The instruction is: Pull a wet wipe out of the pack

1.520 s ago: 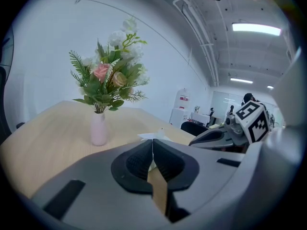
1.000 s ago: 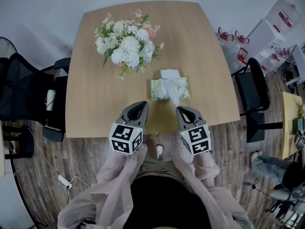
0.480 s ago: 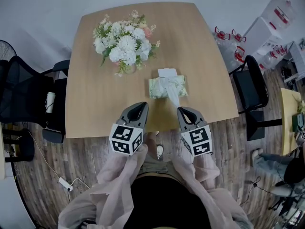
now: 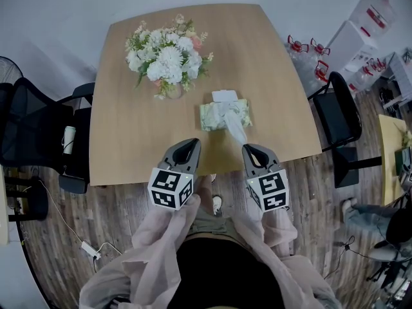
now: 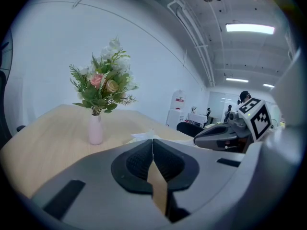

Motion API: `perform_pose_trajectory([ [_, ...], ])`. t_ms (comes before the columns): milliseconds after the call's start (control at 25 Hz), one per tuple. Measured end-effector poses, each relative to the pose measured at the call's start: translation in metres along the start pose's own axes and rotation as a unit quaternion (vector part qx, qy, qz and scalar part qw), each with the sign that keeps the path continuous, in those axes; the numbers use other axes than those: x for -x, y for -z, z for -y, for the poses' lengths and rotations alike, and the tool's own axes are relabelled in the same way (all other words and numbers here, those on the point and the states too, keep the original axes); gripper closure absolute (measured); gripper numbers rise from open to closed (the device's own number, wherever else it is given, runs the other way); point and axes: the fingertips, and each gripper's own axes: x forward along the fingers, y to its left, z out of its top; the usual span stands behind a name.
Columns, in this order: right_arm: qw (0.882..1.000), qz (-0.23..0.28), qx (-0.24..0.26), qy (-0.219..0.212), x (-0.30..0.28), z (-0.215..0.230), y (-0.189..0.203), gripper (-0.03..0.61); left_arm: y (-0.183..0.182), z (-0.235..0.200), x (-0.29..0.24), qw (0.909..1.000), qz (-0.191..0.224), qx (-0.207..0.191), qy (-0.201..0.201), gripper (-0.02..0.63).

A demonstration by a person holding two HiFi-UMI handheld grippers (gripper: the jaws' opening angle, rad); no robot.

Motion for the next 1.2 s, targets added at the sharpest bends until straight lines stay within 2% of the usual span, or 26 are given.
perform_pose_trajectory([
  [720, 0.997, 0.040, -0.045, 0.046, 0.033, 0.012, -0.005, 0.564, 0.005, 0.019, 0.005, 0.9998, 0.000, -0.010, 0.014, 0.601],
  [960, 0.990, 0.075, -0.093, 0.075, 0.045, 0.022, -0.011, 0.565, 0.003, 0.023, 0.005, 0.9997, 0.001, -0.015, 0.018, 0.601],
  [1200, 0.982, 0.099, -0.116, 0.110, 0.056, 0.034, -0.014, 0.568, -0.001, 0.029, 0.004, 0.9995, 0.007, -0.020, 0.023, 0.601],
])
